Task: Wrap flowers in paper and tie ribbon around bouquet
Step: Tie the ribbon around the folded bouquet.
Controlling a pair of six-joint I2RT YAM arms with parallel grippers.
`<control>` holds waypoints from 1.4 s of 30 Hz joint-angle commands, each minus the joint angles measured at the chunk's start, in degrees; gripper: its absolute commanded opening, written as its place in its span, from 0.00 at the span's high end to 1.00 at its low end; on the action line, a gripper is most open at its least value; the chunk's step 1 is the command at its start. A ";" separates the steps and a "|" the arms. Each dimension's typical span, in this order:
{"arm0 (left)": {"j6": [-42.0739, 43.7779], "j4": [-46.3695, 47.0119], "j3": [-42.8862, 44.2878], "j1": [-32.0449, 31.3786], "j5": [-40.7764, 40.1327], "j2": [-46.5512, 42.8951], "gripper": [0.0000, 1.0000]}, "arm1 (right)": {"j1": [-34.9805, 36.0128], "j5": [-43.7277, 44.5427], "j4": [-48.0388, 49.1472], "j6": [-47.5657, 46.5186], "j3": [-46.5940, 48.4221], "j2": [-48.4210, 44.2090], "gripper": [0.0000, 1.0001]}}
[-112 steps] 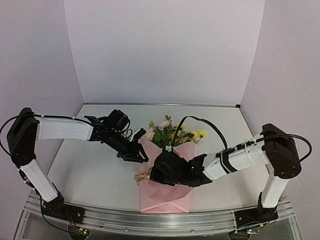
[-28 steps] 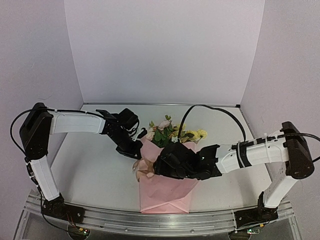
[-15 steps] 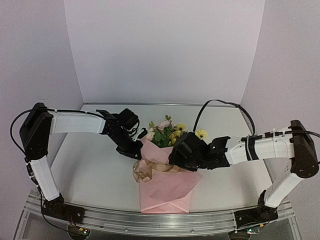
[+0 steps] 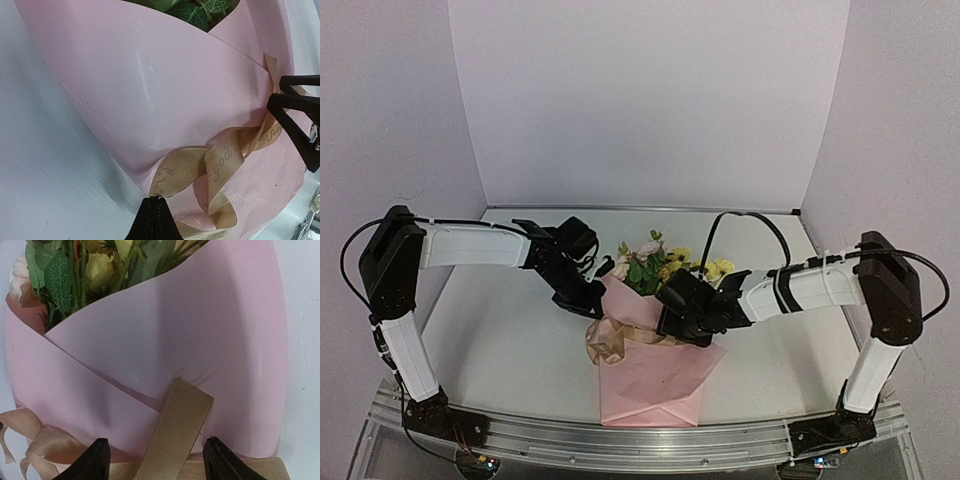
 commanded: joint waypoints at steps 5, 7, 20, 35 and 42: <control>-1.06 1.28 -0.56 -0.14 -0.46 -3.97 1.00 | -0.38 2.05 -3.89 1.54 4.00 2.20 0.75; -1.95 1.28 -1.09 -0.14 -1.33 -4.56 1.00 | -0.41 2.92 -4.37 1.56 3.52 0.81 0.85; -12.16 0.79 -11.89 0.78 -12.44 -12.33 1.00 | -3.38 9.60 -7.95 2.44 -9.29 -14.83 1.00; -21.60 5.58 -20.97 8.22 -17.20 -15.61 1.00 | -8.23 13.78 -9.80 9.64 -31.53 -31.76 1.00; -21.90 7.28 -24.89 14.99 -14.01 -15.99 1.00 | -11.04 14.29 -10.00 10.28 -35.16 -32.20 1.00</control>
